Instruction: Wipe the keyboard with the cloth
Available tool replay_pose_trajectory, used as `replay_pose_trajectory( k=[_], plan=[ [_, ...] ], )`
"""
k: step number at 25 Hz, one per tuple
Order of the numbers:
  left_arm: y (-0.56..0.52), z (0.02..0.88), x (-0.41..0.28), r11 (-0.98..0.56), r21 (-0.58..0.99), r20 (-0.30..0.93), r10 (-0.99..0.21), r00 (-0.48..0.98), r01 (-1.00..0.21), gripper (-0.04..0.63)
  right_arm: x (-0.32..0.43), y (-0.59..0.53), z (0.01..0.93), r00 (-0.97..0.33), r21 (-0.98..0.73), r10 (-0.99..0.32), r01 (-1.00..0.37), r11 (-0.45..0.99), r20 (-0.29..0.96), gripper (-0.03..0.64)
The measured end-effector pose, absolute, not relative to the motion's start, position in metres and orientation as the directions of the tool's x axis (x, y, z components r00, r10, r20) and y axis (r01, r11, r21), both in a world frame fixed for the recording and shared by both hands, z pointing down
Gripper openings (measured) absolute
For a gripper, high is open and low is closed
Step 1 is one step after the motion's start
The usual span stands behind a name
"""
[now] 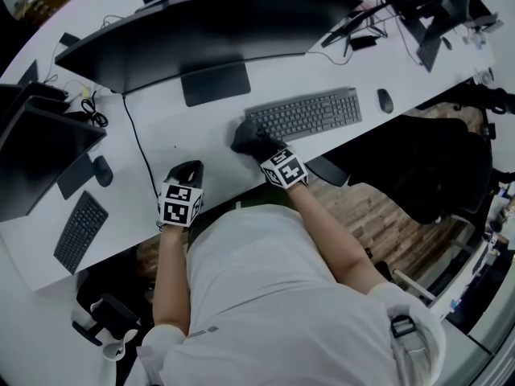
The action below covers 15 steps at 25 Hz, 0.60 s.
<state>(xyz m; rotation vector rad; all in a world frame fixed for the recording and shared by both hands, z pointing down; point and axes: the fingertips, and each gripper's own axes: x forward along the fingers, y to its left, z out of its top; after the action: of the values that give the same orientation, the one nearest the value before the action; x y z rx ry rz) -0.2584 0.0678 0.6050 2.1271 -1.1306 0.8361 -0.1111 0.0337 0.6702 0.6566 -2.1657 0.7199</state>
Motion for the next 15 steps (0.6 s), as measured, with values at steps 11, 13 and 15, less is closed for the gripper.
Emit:
replay_pose_trajectory(
  k=[11,13,15],
  plan=[
    [0.052,0.604,-0.217,-0.472,0.192,0.761,-0.482,0.434,-0.860,-0.002,-0.068,0.023,0.674,-0.601,-0.309,-0.224,-0.653,0.691,0.768,0.109],
    [0.049,0.604,-0.208,-0.478,0.191,0.764,-0.476,0.435,-0.857,-0.002,-0.061,0.020,0.675,-0.602,-0.313,-0.229,-0.658,0.685,0.765,0.109],
    [0.046,0.604,-0.200,-0.482,0.190,0.767,-0.471,0.436,-0.855,-0.002,-0.052,0.016,0.675,-0.601,-0.314,-0.235,-0.664,0.679,0.764,0.109]
  ],
)
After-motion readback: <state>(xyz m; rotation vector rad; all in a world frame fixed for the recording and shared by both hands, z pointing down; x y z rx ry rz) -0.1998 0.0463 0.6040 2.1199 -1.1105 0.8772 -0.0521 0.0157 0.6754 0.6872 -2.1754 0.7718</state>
